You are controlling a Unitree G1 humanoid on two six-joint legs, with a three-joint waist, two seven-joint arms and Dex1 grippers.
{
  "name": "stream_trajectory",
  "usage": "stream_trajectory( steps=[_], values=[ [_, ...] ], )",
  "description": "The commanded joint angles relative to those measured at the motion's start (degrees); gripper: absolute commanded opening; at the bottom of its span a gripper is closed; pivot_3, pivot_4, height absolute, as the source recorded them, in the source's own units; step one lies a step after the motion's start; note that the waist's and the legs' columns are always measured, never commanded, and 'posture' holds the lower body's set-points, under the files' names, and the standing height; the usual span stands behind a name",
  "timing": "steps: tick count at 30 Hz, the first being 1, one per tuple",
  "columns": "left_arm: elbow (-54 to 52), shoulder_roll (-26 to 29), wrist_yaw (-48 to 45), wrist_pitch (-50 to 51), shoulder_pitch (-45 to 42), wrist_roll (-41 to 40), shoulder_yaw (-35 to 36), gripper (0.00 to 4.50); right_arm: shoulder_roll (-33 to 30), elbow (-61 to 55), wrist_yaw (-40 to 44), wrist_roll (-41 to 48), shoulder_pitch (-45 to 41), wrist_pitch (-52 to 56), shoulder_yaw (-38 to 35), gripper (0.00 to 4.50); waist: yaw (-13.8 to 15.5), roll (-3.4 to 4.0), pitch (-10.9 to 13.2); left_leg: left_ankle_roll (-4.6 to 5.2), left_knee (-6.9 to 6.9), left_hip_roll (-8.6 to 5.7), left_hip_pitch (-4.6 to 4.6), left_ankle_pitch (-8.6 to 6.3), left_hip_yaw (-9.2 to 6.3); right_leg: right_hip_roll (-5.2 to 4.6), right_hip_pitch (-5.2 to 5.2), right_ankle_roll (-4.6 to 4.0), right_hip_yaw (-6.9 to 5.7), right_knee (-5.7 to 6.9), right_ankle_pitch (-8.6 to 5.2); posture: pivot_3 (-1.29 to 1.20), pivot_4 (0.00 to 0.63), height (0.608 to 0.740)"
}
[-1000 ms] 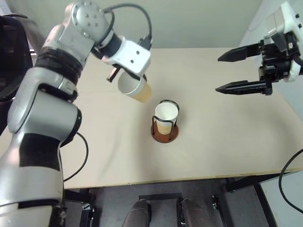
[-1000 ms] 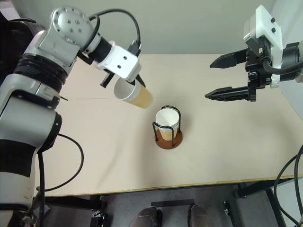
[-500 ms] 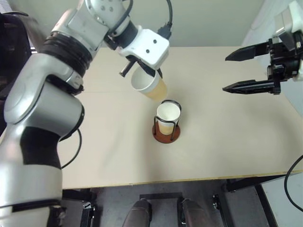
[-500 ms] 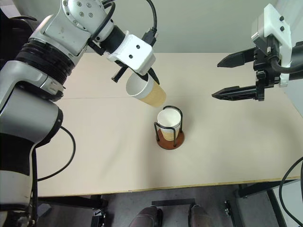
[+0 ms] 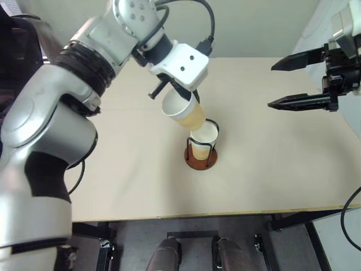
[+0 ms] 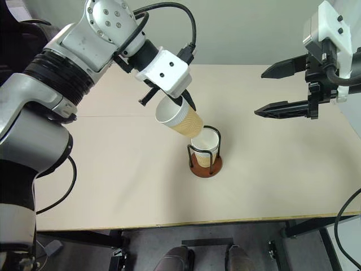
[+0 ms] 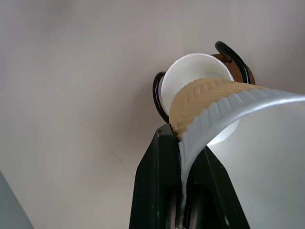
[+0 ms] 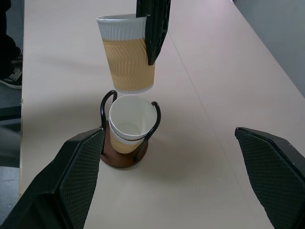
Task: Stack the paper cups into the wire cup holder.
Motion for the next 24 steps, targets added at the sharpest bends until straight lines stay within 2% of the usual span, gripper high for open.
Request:
stream_trajectory(
  steps=[1,24],
  values=[
    [1.14,-0.86,-1.62,-1.63,-1.58,0.94,1.35,0.05,-1.21,-0.96,-0.05,-0.07,-1.22,0.13,-2.34,4.5,0.04,0.01,0.0,0.02,0.01,-0.01,0.02,-0.01,0.01,0.03,0.01,0.01,0.0,0.0,0.0,0.0,0.15,0.74],
    [8.02,-6.0,-1.62,-7.02,1.32,9.46,8.25,0.05,-1.26,-2.25,-0.73,0.18,-0.9,1.25,-2.55,4.5,0.04,0.08,0.02,0.13,0.22,-0.09,-0.02,-0.01,0.12,0.1,0.06,0.12,0.02,-0.04,0.12,0.0,0.15,0.74]
  ],
)
